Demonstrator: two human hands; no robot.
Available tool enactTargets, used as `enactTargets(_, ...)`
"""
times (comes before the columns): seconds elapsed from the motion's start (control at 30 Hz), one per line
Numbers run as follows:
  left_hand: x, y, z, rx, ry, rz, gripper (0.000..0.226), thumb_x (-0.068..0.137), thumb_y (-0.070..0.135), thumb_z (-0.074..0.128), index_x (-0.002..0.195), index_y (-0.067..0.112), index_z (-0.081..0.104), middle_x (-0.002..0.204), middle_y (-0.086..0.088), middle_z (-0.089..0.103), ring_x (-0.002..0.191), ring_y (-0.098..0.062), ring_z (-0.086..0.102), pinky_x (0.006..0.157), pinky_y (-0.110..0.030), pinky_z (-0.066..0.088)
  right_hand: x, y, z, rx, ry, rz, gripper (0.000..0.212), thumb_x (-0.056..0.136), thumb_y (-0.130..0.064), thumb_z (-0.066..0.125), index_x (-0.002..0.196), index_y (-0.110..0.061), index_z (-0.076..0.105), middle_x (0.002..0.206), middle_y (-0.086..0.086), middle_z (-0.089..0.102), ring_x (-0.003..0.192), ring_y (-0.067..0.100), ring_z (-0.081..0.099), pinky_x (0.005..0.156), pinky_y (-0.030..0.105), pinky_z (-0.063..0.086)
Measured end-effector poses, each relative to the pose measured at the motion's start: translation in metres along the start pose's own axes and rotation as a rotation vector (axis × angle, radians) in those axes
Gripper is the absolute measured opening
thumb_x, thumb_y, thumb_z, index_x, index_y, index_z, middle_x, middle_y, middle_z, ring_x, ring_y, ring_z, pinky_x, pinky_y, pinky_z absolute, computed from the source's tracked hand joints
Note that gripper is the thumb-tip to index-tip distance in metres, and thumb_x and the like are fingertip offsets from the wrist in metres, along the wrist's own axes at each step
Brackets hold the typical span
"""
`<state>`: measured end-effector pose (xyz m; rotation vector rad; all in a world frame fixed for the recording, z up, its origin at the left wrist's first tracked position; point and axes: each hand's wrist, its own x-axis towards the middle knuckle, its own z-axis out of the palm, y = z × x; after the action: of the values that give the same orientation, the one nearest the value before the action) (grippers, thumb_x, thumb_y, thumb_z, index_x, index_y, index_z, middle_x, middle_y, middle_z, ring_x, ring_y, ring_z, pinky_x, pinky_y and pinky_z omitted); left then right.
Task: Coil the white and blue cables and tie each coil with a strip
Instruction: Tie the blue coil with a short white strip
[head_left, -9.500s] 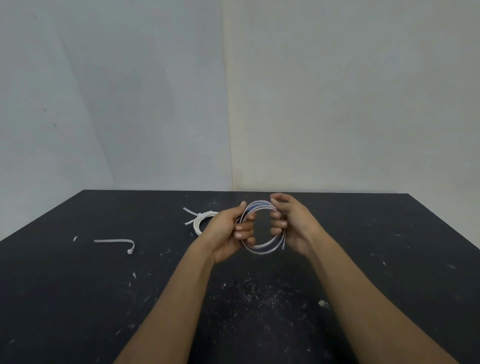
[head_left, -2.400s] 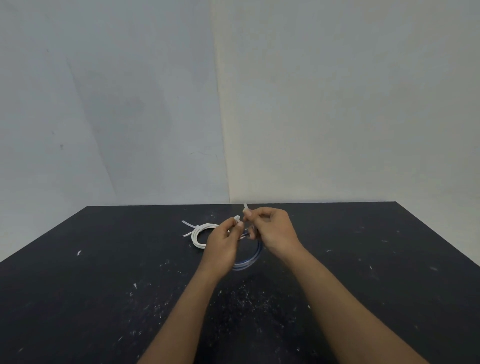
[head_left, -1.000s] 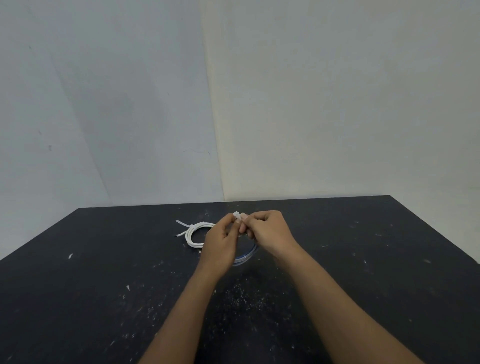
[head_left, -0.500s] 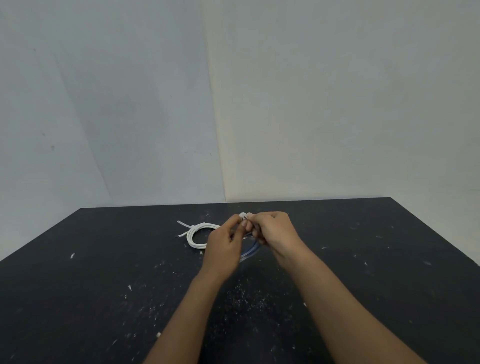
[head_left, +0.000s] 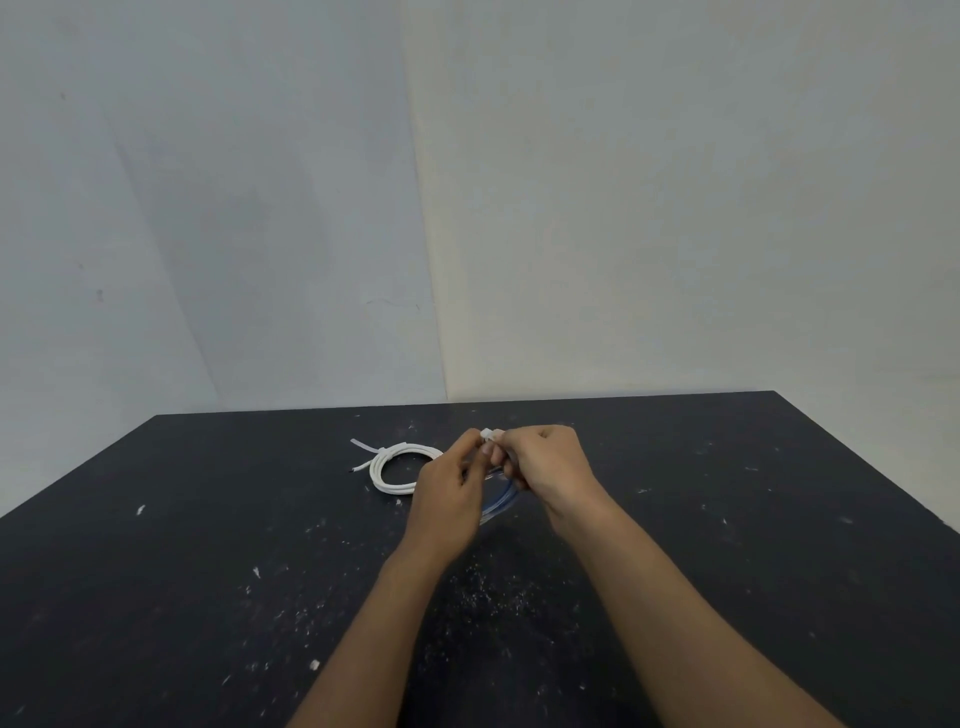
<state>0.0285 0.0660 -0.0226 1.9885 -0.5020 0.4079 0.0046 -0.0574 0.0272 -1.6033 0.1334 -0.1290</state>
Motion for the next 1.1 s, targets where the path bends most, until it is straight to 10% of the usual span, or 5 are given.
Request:
enactTargets(0.47, -0.002, 0.002, 0.002, -0.021, -0.044, -0.058, 0.024, 0.101, 0.041, 0.042, 0.103, 0.033, 0.064, 0.087, 0.006, 0.07, 0.081, -0.014, 0.063, 0.075, -0.034, 0.049, 0.019, 0.0, -0.015, -0.271, 0.024, -0.116, 0.026, 0.081, -0.049, 0.073, 0.084, -0.023, 0.075, 0.087, -0.005, 0.075, 0.087, 0.009, 0.068, 0.074, 0.025, 0.051)
enactTargets(0.87, -0.003, 0.005, 0.001, 0.026, -0.139, -0.046, 0.023, 0.101, 0.038, 0.044, 0.113, 0.039, 0.064, 0.101, 0.018, 0.073, 0.094, 0.006, 0.064, 0.081, -0.023, 0.05, 0.022, -0.021, -0.024, -0.238, -0.137, 0.139, 0.03, 0.083, -0.03, 0.077, 0.092, -0.001, 0.077, 0.081, 0.013, 0.077, 0.069, 0.016, 0.059, 0.054, 0.025, 0.034)
enactTargets(1.1, -0.001, -0.002, -0.001, 0.076, -0.166, -0.027, 0.024, 0.101, 0.04, 0.043, 0.104, 0.027, 0.063, 0.09, -0.01, 0.069, 0.085, -0.028, 0.063, 0.081, -0.044, 0.05, 0.029, -0.024, -0.022, -0.274, -0.169, 0.252, 0.018, 0.082, -0.023, 0.076, 0.07, -0.013, 0.069, 0.066, 0.003, 0.068, 0.068, 0.018, 0.059, 0.055, 0.027, 0.032)
